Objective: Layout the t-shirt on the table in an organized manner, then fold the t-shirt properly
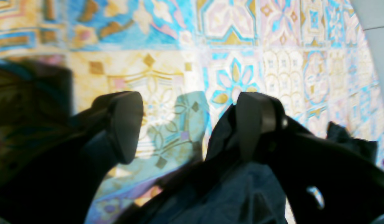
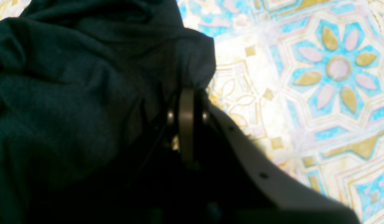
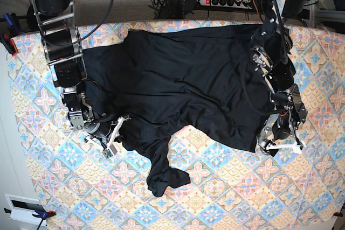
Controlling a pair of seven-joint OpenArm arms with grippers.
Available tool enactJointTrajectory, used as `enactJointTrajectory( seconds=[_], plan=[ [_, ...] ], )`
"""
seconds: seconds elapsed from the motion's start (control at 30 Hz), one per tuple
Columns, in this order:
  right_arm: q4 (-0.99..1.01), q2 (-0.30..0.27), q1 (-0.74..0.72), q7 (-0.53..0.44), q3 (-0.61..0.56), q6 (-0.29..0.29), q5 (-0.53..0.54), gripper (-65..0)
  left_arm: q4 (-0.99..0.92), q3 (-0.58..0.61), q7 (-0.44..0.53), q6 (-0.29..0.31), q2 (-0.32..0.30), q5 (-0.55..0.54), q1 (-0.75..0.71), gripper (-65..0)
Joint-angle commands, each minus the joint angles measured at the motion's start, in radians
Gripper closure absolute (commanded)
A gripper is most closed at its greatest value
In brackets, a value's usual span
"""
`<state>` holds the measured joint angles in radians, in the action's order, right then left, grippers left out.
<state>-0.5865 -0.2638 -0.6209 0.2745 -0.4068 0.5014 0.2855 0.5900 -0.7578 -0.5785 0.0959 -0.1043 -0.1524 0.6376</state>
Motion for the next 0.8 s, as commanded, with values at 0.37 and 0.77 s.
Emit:
enactJointTrajectory(
  seconds=[0.37, 0.77],
  plan=[
    [-0.002, -0.001, -0.014, 0.038, -0.002, 0.015, -0.021, 0.0, -0.023, 0.007, -0.11, 0.064, 0.076, 0.003, -0.008, -45.1],
    [-0.002, -0.001, -0.012, 0.038, -0.002, 0.015, -0.021, 0.0, -0.023, 0.007, -0.166, 0.127, 0.077, -0.031, -0.012, -45.1]
  ],
)
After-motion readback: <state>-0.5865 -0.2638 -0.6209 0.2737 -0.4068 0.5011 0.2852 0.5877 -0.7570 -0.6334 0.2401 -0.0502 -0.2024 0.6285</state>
